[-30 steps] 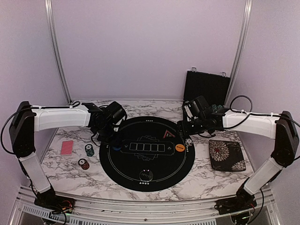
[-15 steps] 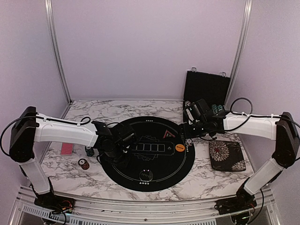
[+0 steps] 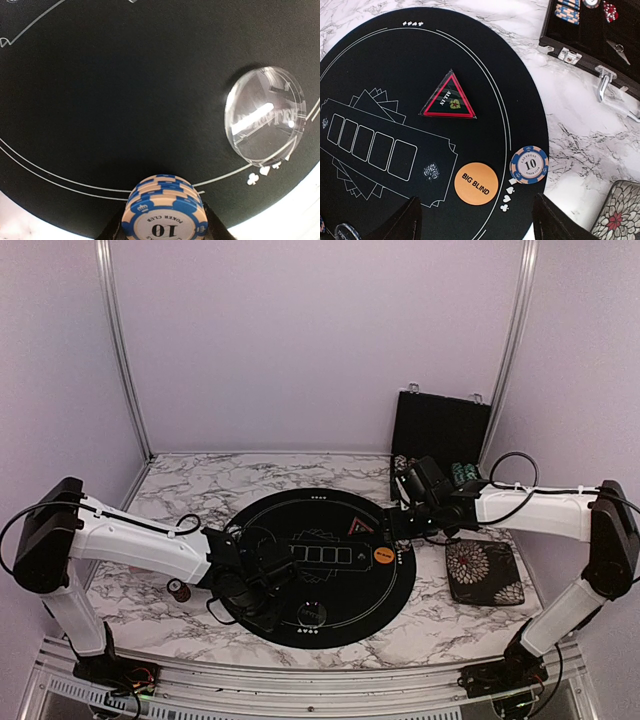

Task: Distribute texas hold em gaming equipment
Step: Place the pile of poker chips at the dealer area.

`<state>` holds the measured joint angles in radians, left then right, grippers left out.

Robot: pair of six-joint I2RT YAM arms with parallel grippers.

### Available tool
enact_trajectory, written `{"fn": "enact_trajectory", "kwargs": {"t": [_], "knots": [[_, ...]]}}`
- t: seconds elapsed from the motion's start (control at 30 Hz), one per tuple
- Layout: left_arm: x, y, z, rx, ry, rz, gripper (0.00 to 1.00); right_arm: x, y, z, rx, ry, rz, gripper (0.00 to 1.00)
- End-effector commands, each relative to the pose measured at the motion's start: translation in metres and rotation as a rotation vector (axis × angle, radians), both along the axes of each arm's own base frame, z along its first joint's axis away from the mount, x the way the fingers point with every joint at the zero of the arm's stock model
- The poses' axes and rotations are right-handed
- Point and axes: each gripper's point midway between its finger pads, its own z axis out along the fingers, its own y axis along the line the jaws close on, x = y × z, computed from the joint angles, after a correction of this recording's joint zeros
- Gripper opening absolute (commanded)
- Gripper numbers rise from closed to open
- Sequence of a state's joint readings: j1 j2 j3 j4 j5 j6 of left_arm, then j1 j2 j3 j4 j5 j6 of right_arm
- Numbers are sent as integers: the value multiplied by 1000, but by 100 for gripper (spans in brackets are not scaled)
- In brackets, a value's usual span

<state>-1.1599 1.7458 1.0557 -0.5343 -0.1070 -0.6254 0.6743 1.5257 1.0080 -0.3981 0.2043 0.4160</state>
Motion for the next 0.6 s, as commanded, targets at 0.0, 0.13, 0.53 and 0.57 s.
{"fn": "enact_trajectory", "kwargs": {"t": [0.0, 0.13, 0.53, 0.57], "knots": [[-6, -9, 10, -41, -32, -10, 32, -1, 2, 8, 14, -23, -19, 73], [-11, -10, 5, -28, -31, -21, 32, -2, 2, 6, 13, -18, -19, 73], [-20, -11, -5, -2, -29, -39, 39, -5, 3, 3, 14, -12, -16, 73], [-21, -12, -5, -1, -30, -42, 40, -5, 4, 3, 14, -11, -15, 73]]}}
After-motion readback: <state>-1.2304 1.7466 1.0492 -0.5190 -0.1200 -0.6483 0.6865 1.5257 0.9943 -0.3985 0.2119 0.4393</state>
